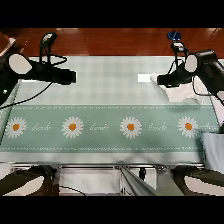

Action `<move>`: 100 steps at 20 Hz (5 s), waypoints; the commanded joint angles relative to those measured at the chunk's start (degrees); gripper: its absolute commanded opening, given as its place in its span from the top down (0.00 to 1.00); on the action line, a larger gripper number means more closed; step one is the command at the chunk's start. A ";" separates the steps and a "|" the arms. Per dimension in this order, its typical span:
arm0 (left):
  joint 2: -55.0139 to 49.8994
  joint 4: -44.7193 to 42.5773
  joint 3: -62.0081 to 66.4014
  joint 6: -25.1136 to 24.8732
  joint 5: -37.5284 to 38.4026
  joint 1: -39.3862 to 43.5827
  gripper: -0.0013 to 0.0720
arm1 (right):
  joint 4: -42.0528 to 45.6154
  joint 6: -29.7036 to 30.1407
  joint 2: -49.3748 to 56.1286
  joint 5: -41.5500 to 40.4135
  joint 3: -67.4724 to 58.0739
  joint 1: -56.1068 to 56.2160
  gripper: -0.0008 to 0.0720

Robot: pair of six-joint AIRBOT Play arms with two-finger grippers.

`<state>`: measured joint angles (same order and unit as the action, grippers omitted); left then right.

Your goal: Fold the shirts.

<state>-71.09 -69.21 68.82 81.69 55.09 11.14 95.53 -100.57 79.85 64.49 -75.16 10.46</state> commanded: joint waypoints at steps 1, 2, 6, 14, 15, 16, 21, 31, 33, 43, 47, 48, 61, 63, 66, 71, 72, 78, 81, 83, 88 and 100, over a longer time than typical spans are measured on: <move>-0.02 -0.02 -0.02 0.00 0.00 -0.04 0.96 | -0.02 -0.02 0.04 0.00 -0.07 0.07 0.94; -0.02 -0.02 -0.02 0.00 0.00 -0.04 0.96 | -0.02 -0.02 0.04 0.00 -0.07 0.07 0.94; -0.02 -0.02 -0.02 0.00 -0.02 -0.04 0.96 | -0.02 0.00 0.04 0.00 -0.07 0.07 0.94; -0.02 -0.02 -0.02 0.00 0.00 -0.02 0.96 | -0.04 -0.02 0.04 -1.25 -0.07 0.07 0.94; -0.04 -0.02 -0.02 0.00 -0.17 -0.02 0.96 | -0.02 0.00 0.04 -2.78 -0.07 0.07 0.94; -0.11 -0.02 0.00 0.00 -0.90 -0.04 0.96 | 0.09 0.13 0.04 -4.26 -0.07 0.07 0.94; -1.46 0.61 0.00 0.02 -8.68 -0.04 0.71 | 9.62 -1.51 0.15 -11.43 -0.07 0.07 0.47; -6.88 0.61 -0.02 0.24 -11.10 -0.02 0.29 | 11.19 -16.41 6.43 -17.53 -0.07 -22.23 0.42; -7.98 0.61 -0.02 0.26 -12.55 -0.02 0.29 | 3.74 -13.03 11.15 -15.78 -0.07 -24.98 0.42; -9.35 2.54 2.84 0.20 -2.27 -1.86 0.29 | -17.88 7.50 14.67 -7.74 -4.66 -25.92 0.94; -1.44 2.56 4.72 0.90 6.21 -8.66 0.29 | -23.34 13.07 3.54 -7.32 -15.41 -25.92 0.94; 1.62 2.58 4.09 1.14 7.28 -9.40 0.29 | -25.27 14.47 0.61 -7.54 -17.73 -25.79 0.94; 38.93 6.29 -35.71 6.71 0.83 -3.61 0.29 | -26.49 22.27 -24.63 -5.44 -31.28 -6.34 0.94; 38.93 6.91 -35.82 6.71 0.70 -3.63 0.29 | -26.45 22.27 -24.79 0.44 -31.19 -2.38 0.94; 38.93 6.91 -35.82 6.69 -0.59 -3.63 0.29 | -27.12 22.21 -22.91 8.46 -27.96 4.74 0.94; 38.91 6.86 -35.91 6.67 -3.06 -3.63 0.29 | -29.86 18.82 -19.58 3.56 -8.17 19.91 0.94; 38.82 6.84 -35.91 6.64 -3.06 -3.61 0.29 | -29.94 17.59 -18.58 0.31 -3.76 22.67 0.94; 34.95 10.25 -35.95 6.69 -1.62 -3.61 0.29 | -30.40 8.52 -4.81 -16.13 10.88 34.10 0.93; 32.50 10.29 -35.91 6.45 -1.09 -3.63 0.29 | -31.63 8.61 -0.26 -15.45 10.05 32.04 0.43; 31.32 7.10 -34.71 5.86 0.00 -4.33 0.29 | -29.57 9.92 -2.08 -8.48 6.62 25.07 0.43; 30.99 2.56 -34.21 5.81 8.13 -14.78 0.29 | -8.50 8.85 -20.37 4.70 6.91 -5.14 0.43; 7.93 47.84 -48.46 -22.69 -8.11 -4.28 0.29 | -34.25 17.90 -39.71 -1.11 51.08 -36.72 0.43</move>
<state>-56.64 -28.10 19.55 63.86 52.07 2.26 66.35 -85.30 41.50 63.68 -29.43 -24.38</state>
